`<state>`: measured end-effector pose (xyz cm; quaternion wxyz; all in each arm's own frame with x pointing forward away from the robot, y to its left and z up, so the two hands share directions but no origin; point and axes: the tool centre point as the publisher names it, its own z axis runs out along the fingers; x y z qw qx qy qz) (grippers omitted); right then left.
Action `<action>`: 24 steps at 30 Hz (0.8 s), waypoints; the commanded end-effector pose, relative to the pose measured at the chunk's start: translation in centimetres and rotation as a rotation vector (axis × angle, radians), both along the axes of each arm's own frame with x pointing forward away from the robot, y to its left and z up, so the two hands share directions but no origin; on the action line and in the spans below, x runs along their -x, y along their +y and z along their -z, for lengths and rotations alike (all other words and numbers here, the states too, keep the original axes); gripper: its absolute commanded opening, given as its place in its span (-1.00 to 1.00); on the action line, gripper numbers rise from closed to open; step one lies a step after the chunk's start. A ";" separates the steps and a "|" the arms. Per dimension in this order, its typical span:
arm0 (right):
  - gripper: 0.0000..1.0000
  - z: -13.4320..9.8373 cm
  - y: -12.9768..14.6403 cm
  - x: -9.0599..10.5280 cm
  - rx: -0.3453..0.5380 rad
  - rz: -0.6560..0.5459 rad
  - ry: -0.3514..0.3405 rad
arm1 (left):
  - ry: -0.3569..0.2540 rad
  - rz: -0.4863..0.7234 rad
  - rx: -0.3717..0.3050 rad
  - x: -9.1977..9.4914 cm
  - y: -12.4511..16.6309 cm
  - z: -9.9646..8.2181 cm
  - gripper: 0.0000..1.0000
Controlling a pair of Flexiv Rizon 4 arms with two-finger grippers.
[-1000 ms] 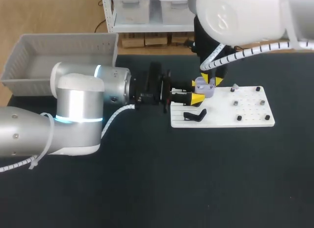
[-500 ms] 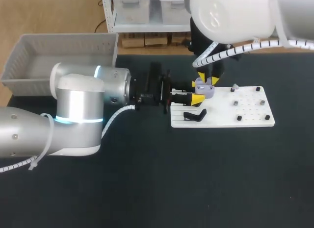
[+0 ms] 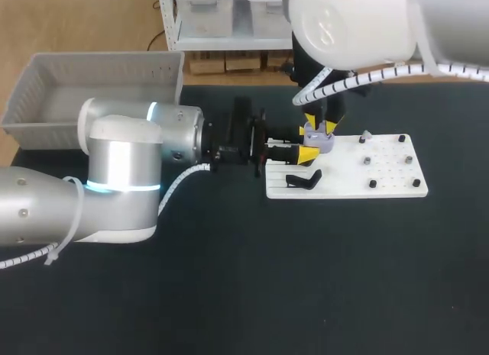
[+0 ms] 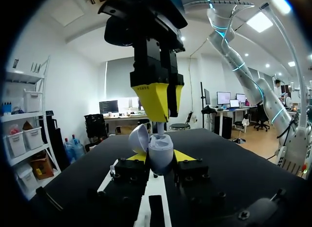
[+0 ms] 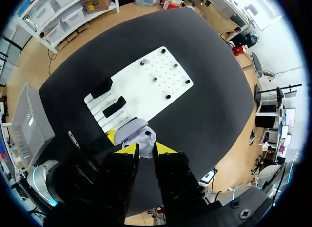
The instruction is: Pick up each earbud case from the left stands, insert the matching earbuds, close the lid, and place the case in the box.
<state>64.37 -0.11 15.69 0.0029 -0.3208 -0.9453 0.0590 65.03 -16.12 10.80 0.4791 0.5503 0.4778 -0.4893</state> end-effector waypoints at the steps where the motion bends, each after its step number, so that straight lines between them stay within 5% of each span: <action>1: -1.00 0.1 0.0 -0.1 -0.001 0.003 0.001 | -0.001 -0.005 -0.001 0.1 0.0 0.0 -1.00; 24: -0.95 1.2 -0.8 -0.6 -0.001 0.015 -0.007 | -0.001 -0.005 -0.001 0.1 0.0 0.0 -1.00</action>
